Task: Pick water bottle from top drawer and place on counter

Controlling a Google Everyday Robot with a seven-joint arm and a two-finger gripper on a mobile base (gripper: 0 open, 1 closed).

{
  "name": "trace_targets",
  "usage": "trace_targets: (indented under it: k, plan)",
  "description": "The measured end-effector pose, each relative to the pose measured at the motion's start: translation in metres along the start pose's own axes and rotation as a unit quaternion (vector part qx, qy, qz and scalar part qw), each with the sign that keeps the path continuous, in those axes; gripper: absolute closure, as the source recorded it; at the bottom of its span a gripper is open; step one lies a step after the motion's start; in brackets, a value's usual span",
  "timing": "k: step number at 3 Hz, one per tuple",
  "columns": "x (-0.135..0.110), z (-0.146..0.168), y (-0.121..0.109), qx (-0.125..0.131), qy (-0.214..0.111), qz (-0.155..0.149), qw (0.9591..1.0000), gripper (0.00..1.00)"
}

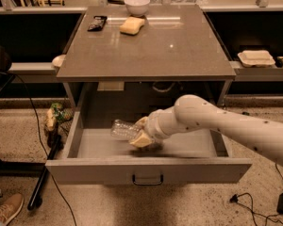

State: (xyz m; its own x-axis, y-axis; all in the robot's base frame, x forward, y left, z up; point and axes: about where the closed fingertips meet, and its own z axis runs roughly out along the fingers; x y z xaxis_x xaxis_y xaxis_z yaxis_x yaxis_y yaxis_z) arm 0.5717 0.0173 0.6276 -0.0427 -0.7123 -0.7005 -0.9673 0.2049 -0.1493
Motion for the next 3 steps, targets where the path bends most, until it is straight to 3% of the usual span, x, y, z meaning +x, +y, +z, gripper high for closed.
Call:
trace_targets:
  k: [1,2,3]
  plan:
    - [0.000,-0.053,-0.005,0.027,-0.052,-0.016,0.9982,1.00]
    - [0.017,-0.076,-0.008,0.046,-0.052,-0.019,0.9974,1.00]
    - [0.016,-0.074,-0.007,0.045,-0.052,-0.018,0.9975,1.00]
